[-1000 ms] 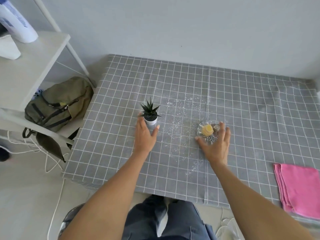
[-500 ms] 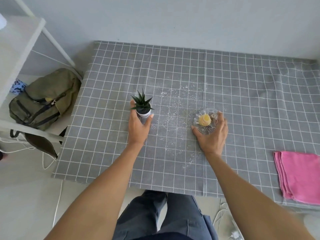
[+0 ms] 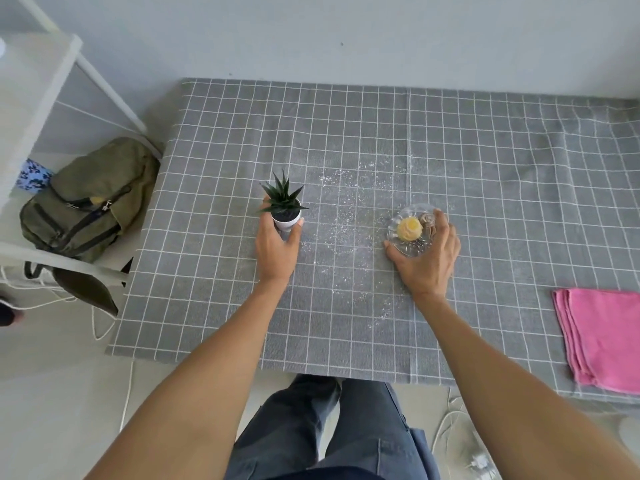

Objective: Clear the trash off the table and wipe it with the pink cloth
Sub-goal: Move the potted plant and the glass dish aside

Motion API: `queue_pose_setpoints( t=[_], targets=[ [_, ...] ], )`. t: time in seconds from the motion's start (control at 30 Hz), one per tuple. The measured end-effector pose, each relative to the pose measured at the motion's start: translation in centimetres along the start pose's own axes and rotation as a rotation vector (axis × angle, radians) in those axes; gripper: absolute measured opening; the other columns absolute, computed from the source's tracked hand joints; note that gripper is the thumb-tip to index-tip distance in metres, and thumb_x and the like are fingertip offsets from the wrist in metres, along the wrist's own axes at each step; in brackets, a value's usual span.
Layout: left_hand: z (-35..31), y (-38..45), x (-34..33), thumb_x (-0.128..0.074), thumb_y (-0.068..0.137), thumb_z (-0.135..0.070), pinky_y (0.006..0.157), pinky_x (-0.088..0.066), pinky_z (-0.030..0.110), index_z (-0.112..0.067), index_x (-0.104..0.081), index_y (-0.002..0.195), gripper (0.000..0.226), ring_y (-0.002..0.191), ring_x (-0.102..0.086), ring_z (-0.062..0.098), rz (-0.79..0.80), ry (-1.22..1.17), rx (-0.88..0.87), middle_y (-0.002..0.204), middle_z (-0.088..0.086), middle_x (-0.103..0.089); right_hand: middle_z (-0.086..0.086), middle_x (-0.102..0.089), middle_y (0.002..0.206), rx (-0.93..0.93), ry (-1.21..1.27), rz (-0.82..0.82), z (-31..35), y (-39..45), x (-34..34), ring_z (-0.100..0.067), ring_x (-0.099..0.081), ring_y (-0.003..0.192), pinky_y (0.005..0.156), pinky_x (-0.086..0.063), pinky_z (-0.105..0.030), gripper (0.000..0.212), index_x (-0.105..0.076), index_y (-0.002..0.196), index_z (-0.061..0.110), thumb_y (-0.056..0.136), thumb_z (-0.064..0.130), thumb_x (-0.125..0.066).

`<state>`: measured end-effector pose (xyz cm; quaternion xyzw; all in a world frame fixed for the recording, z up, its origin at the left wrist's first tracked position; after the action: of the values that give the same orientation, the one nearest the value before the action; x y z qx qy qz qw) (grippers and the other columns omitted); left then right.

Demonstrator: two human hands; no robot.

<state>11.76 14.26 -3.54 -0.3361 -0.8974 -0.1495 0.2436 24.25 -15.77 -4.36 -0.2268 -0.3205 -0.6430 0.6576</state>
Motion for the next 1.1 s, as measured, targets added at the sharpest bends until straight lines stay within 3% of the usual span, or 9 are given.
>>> queue_pose_setpoints(
  t=[0.1, 0.27, 0.43, 0.53, 0.67, 0.8, 0.97, 1.1],
  targets=[
    [0.0, -0.2, 0.4, -0.069, 0.086, -0.031, 0.071, -0.047, 0.022, -0.008, -0.054, 0.116, 0.04, 0.084, -0.058, 0.012, -0.007, 0.014, -0.001, 0.105, 0.002, -0.066, -0.015, -0.042, 0.135, 0.01, -0.007, -0.01, 0.2, 0.2, 0.1, -0.036, -0.037, 0.124, 0.107, -0.031, -0.05, 0.103, -0.029, 0.146, 0.021, 0.063, 0.046, -0.084],
    [-0.4, -0.4, 1.3, -0.069, 0.087, -0.028, 0.075, -0.04, 0.002, -0.006, -0.049, 0.128, 0.05, 0.093, -0.058, 0.011, -0.022, 0.02, -0.005, 0.117, 0.002, -0.064, -0.013, -0.045, 0.127, -0.01, -0.01, -0.03, 0.6, 0.4, 0.2, -0.034, -0.039, 0.119, 0.106, -0.029, -0.047, 0.104, -0.029, 0.145, 0.022, 0.061, 0.044, -0.085],
    [-0.5, -0.4, 3.2, -0.067, 0.088, -0.028, 0.085, -0.05, 0.026, -0.006, -0.045, 0.134, 0.056, 0.104, -0.062, 0.019, -0.067, 0.032, 0.015, 0.122, 0.003, -0.063, -0.014, -0.048, 0.125, -0.016, -0.009, -0.028, 2.4, 0.6, -0.3, -0.035, -0.04, 0.121, 0.108, -0.027, -0.051, 0.101, -0.031, 0.145, 0.02, 0.062, 0.042, -0.084],
    [-0.5, -0.2, 5.3, -0.068, 0.087, -0.026, 0.084, -0.044, 0.015, -0.007, -0.043, 0.138, 0.059, 0.107, -0.061, 0.015, -0.131, 0.028, 0.023, 0.124, 0.003, -0.063, -0.015, -0.048, 0.124, 0.017, 0.009, -0.01, 4.3, 0.6, -1.1, -0.036, -0.04, 0.121, 0.109, -0.024, -0.048, 0.101, -0.031, 0.144, 0.019, 0.061, 0.039, -0.086],
    [0.4, -0.3, 8.4, -0.066, 0.089, -0.025, 0.094, -0.047, 0.028, -0.009, -0.034, 0.145, 0.066, 0.118, -0.057, 0.02, -0.19, 0.033, 0.04, 0.134, 0.005, -0.057, -0.014, -0.047, 0.127, 0.085, 0.015, 0.046, 8.2, 1.1, -3.2, -0.036, -0.038, 0.122, 0.106, -0.029, -0.05, 0.103, -0.028, 0.146, 0.023, 0.062, 0.04, -0.086],
    [1.6, -0.9, 10.9, -0.063, 0.091, -0.027, 0.091, -0.047, 0.024, -0.011, -0.029, 0.148, 0.069, 0.118, -0.057, 0.022, -0.239, 0.044, 0.089, 0.136, 0.005, -0.055, -0.014, -0.046, 0.131, 0.188, 0.054, 0.088, 12.9, 1.5, -5.6, -0.036, -0.037, 0.125, 0.108, -0.025, -0.05, 0.102, -0.029, 0.145, 0.023, 0.061, 0.041, -0.086],
    [3.4, -1.5, 13.0, -0.063, 0.091, -0.026, 0.09, -0.033, 0.001, -0.008, -0.027, 0.149, 0.07, 0.119, -0.057, 0.022, -0.305, 0.016, 0.155, 0.138, 0.007, -0.053, -0.016, -0.049, 0.124, 0.353, 0.076, 0.169, 18.8, 1.6, -9.5, -0.035, -0.043, 0.119, 0.111, -0.024, -0.051, 0.104, -0.032, 0.145, 0.018, 0.06, 0.039, -0.087],
    [4.9, -2.0, 14.3, -0.062, 0.092, -0.029, 0.094, -0.042, 0.017, -0.011, -0.026, 0.149, 0.07, 0.12, -0.055, 0.018, -0.391, 0.037, 0.242, 0.135, 0.004, -0.055, -0.017, -0.049, 0.117, 0.48, 0.067, 0.259, 22.6, 1.3, -13.6, -0.035, -0.045, 0.11, 0.103, -0.033, -0.053, 0.103, -0.035, 0.143, 0.016, 0.057, 0.039, -0.087]
  ],
)
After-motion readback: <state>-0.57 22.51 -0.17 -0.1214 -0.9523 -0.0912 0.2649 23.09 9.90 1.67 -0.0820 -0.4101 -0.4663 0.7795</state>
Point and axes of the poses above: each hand's wrist, its own y-axis towards the middle knuckle, its own x-axis out of the back of the hand, z = x × y, the point moved 10 cm from there along y, towards the middle knuckle
